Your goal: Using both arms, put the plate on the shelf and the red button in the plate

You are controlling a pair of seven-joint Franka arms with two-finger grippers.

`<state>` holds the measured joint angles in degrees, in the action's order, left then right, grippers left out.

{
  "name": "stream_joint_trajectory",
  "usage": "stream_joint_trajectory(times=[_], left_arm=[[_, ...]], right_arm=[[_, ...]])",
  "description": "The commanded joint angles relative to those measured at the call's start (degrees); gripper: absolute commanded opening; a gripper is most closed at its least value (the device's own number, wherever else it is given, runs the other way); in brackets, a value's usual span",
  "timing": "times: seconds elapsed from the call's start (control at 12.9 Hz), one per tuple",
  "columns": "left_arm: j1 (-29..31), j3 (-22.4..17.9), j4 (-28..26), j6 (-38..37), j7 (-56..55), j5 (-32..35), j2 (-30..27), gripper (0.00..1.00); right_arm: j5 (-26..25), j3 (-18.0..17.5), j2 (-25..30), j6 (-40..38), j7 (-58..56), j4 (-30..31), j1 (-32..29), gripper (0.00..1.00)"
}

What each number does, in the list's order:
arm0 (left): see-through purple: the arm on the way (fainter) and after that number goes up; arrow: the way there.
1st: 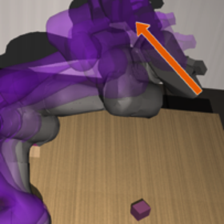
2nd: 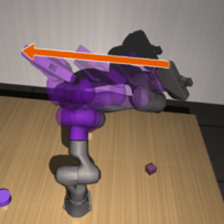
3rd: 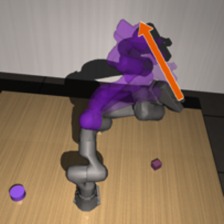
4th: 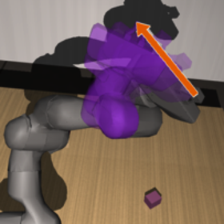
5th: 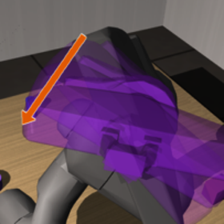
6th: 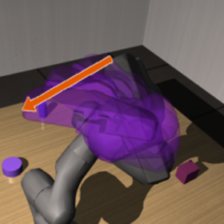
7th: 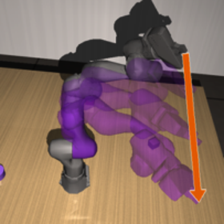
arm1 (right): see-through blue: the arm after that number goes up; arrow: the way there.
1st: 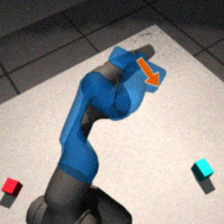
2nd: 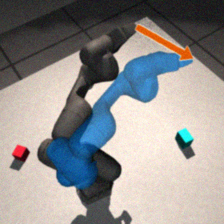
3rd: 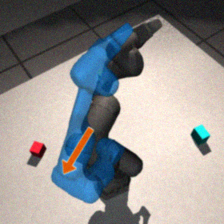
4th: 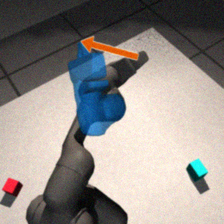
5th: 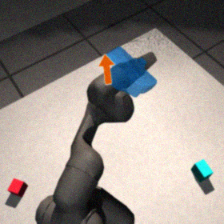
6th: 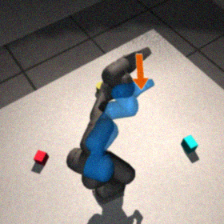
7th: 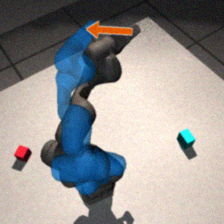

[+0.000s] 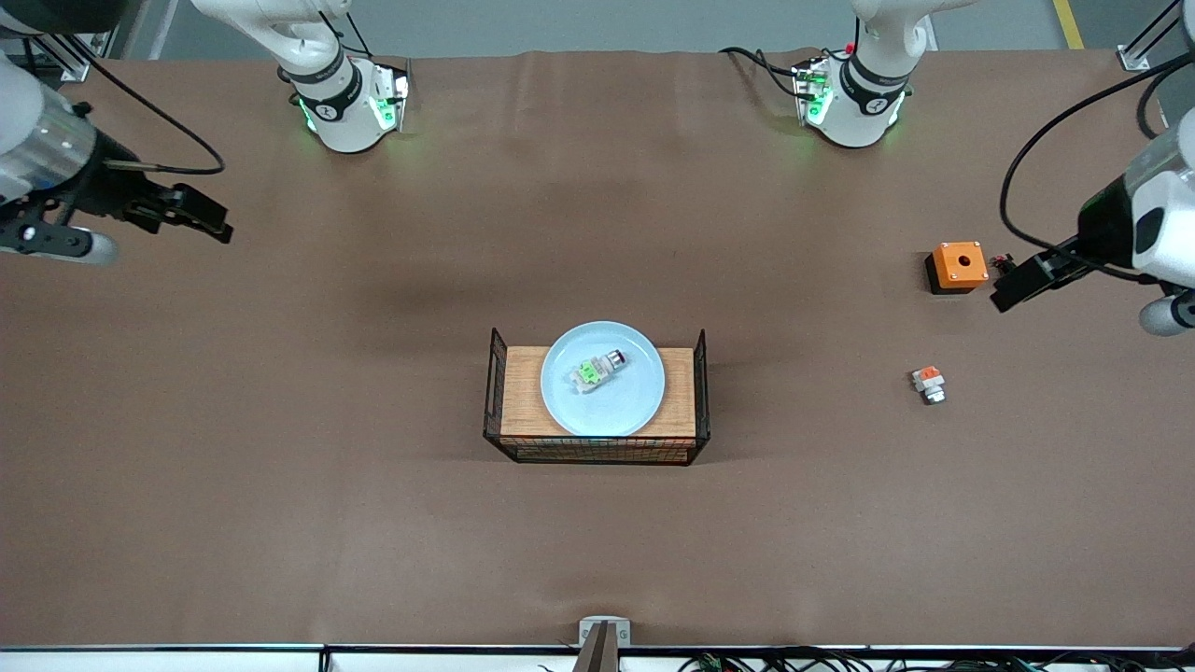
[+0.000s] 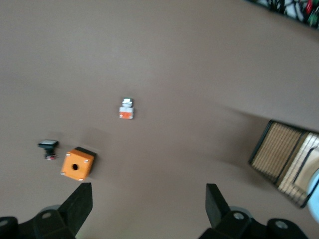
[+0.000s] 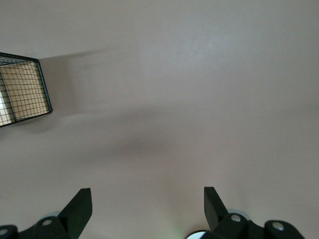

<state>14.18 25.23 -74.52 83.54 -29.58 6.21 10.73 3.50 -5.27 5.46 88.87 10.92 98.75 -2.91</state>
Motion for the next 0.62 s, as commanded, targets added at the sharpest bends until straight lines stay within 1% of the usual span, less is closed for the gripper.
stream_joint_trajectory(times=[0.0,0.08,0.23,0.31,0.54], left_arm=[[2.6,-0.2,-2.5,-2.5,6.6,0.8,-3.9,1.0],[3.4,-0.2,-2.6,-3.2,10.5,0.7,-4.2,1.0],[4.4,-0.4,-2.7,-4.7,11.7,0.8,-4.5,1.0],[6.0,-0.3,-2.8,-5.3,12.4,0.6,-5.3,1.0],[6.6,-0.3,-3.4,-5.3,16.9,0.6,-6.3,1.0]], right_arm=[[-0.6,-0.6,2.3,0.9,-6.0,1.4,-3.6,0.99],[-0.6,-0.6,2.2,0.9,-6.4,0.8,-4.8,0.99],[-0.9,-0.6,2.0,0.5,-6.3,-0.9,-5.1,0.99],[-0.9,-0.6,1.9,0.3,-6.3,-2.2,-5.1,0.99],[-0.9,-1.0,1.7,0.2,-5.7,-5.5,-4.7,0.99]])
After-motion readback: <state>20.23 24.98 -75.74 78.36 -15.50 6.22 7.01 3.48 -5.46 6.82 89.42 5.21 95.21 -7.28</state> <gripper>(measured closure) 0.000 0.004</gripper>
